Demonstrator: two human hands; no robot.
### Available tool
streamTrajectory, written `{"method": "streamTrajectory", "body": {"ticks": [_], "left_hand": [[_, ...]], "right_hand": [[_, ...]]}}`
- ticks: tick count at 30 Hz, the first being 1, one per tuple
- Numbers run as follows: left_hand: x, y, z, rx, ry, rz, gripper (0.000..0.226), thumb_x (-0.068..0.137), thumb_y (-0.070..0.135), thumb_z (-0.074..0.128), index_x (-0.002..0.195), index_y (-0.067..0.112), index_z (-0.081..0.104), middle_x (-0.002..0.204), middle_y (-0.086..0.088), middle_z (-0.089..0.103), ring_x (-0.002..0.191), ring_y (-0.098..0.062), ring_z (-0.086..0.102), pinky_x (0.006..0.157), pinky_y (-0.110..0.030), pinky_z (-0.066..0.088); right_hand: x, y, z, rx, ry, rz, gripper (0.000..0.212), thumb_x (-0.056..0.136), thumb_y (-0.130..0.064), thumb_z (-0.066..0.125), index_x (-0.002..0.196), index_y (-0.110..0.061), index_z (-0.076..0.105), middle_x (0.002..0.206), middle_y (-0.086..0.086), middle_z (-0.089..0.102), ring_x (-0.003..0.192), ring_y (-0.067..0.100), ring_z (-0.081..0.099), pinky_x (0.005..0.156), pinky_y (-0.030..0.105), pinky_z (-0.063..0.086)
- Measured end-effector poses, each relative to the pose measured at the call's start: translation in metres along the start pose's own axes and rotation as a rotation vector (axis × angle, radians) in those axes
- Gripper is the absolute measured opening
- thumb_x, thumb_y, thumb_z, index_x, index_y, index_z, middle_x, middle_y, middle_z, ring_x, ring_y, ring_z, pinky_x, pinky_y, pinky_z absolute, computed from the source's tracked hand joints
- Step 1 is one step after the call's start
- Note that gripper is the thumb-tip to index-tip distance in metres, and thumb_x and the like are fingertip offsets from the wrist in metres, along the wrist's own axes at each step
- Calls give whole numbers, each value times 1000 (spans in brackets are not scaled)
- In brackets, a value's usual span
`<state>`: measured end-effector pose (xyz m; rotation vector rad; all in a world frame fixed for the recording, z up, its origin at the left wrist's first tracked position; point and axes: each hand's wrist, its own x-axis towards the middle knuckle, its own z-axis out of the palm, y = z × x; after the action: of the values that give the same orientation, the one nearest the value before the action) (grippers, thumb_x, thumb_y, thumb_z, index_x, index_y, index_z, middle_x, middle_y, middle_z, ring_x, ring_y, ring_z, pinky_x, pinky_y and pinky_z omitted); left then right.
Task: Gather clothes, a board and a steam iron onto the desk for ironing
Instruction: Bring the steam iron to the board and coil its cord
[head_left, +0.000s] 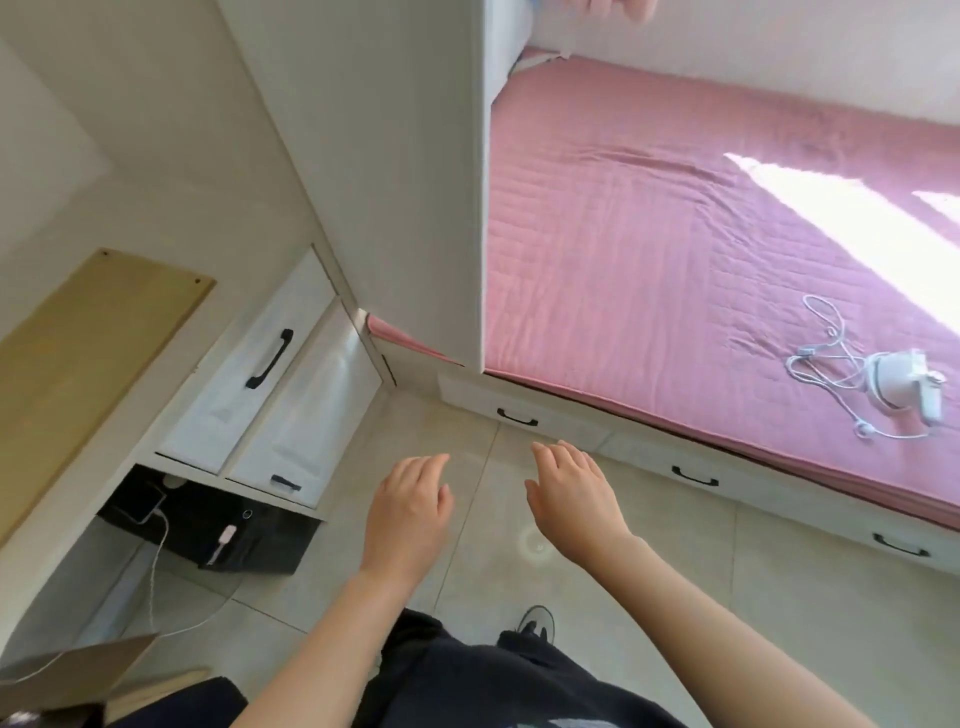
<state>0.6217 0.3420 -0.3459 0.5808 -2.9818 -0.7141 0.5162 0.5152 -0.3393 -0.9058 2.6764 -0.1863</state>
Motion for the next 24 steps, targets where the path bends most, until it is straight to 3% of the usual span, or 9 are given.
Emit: {"method": "streamTrajectory", "body": {"ticks": [6,12,24], "left_hand": [[7,85,46,-22,-62,119,37,95,18,50,131,12,55,126,1,60,122,-15,50,98,-30,45],[37,160,80,-7,-148,274,37,94,17,51,131,11,55,126,-1,61,122,-17,50,102,-31,39],[158,294,135,-6,-247,511,38,93,16,54,130,8,55,125,-4,62,120,-19,51,105,-30,37]], "right_hand": [[-43,84,-7,54,26,150,45,97,-30,40,137,-8,39,135,8,50,136,26,33,113,37,27],[-70,160,-18,108,78,327,50,97,-28,40,142,-7,35,138,9,49,137,25,32,113,35,27],[-52,308,-56,144,158,586,49,97,-27,43,140,-5,39,136,11,51,135,27,36,113,36,28]]}}
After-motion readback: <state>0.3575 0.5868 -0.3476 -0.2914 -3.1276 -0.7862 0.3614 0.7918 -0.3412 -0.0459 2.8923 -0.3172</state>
